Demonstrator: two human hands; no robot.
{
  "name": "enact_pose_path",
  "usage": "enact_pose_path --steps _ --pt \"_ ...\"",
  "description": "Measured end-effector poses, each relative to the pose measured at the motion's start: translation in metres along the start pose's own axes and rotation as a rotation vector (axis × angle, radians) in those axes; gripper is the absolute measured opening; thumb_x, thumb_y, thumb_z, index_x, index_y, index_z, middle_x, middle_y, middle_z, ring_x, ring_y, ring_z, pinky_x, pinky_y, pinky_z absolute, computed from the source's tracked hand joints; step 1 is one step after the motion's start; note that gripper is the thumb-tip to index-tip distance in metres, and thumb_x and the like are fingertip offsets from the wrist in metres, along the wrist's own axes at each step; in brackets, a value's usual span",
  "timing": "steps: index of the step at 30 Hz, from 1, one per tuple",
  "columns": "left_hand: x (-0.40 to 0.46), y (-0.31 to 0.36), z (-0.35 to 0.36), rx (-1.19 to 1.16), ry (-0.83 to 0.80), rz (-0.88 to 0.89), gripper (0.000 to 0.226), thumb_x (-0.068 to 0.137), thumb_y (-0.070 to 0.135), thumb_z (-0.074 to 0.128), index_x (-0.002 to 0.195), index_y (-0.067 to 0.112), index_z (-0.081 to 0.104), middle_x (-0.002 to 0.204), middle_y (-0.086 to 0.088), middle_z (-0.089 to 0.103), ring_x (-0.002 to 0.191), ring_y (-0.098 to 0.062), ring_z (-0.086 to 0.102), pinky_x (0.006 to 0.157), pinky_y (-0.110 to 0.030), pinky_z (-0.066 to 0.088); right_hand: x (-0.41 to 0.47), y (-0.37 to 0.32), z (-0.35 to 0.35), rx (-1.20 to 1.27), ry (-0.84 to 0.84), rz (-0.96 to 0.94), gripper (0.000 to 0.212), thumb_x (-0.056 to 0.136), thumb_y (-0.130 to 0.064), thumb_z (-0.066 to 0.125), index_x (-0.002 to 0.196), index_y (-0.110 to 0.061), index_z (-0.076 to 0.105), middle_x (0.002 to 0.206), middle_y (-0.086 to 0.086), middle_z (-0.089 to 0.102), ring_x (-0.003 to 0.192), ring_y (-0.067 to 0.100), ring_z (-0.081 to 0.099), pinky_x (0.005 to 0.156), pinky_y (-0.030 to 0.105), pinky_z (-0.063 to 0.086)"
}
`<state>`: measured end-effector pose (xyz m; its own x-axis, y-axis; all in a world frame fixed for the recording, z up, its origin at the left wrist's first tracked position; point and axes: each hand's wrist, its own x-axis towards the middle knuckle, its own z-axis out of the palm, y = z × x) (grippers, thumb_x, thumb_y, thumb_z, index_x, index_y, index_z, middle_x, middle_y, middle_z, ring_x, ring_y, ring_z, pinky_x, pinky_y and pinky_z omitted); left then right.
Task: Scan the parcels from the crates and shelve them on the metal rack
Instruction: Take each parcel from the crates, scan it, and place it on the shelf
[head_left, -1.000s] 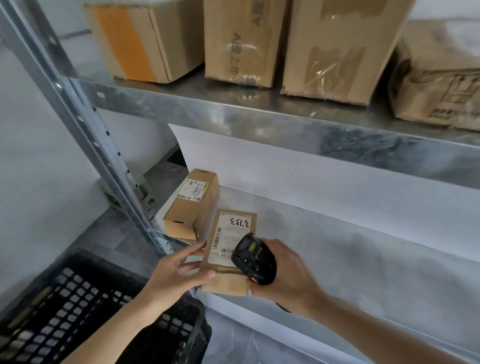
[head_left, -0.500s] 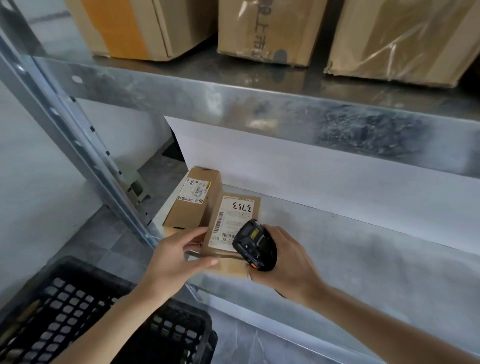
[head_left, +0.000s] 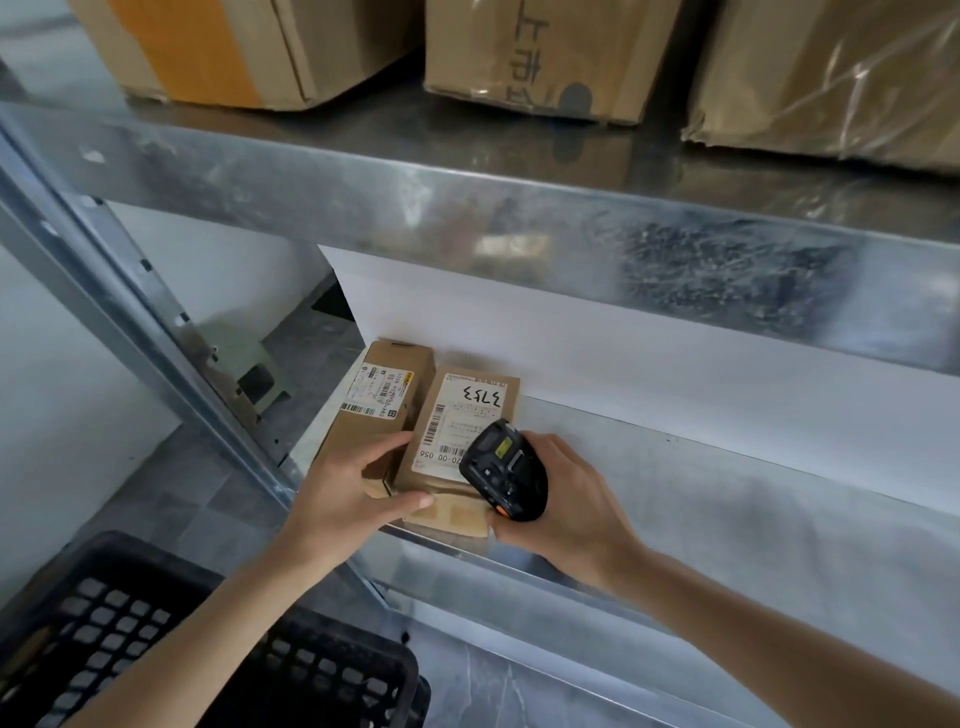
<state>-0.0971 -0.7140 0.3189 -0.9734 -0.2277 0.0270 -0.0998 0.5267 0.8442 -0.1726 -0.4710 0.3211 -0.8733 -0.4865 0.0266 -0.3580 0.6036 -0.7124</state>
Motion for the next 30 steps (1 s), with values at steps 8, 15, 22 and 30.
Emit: enact_pose_path --steps 8,15,22,30 --pt "0.015 -0.005 -0.001 -0.002 0.011 0.004 0.068 0.068 0.019 0.093 0.122 0.047 0.062 0.109 0.049 0.061 0.118 0.018 0.053 0.1 -0.006 0.038 0.015 0.007 0.001 0.003 0.004 -0.007 0.07 0.069 -0.046 0.082 0.133 -0.038 0.054 0.115 -0.024 0.055 0.099 0.001 0.056 0.08 0.012 0.043" --pt "0.012 0.003 -0.002 0.04 -0.012 0.009 0.068 0.073 0.016 0.09 0.121 0.048 0.055 0.102 0.061 0.05 0.11 0.033 0.045 0.09 0.007 0.031 0.016 0.007 0.0 -0.001 0.003 -0.009 0.069 0.068 -0.043 0.082 0.131 -0.039 0.054 0.115 -0.024 0.056 0.1 0.004 0.058 0.085 0.022 0.049" --pt "-0.02 0.006 -0.008 0.097 0.02 0.082 0.07 0.076 0.024 0.087 0.132 0.045 0.051 0.122 0.053 0.051 0.122 0.025 0.045 0.102 -0.001 0.035 -0.013 0.006 -0.006 -0.049 0.008 -0.051 0.074 0.067 -0.045 0.078 0.135 -0.04 0.049 0.118 -0.023 0.053 0.099 0.008 0.061 0.082 0.033 0.056" --pt "-0.103 0.022 -0.049 0.186 0.196 -0.023 0.053 0.081 0.045 0.079 0.132 0.037 0.063 0.139 0.028 0.053 0.131 0.014 0.045 0.112 -0.021 0.037 -0.047 -0.044 -0.011 -0.084 -0.07 -0.254 0.082 0.068 -0.047 0.081 0.142 -0.034 0.049 0.128 -0.026 0.044 0.108 0.003 0.058 0.09 0.026 0.055"
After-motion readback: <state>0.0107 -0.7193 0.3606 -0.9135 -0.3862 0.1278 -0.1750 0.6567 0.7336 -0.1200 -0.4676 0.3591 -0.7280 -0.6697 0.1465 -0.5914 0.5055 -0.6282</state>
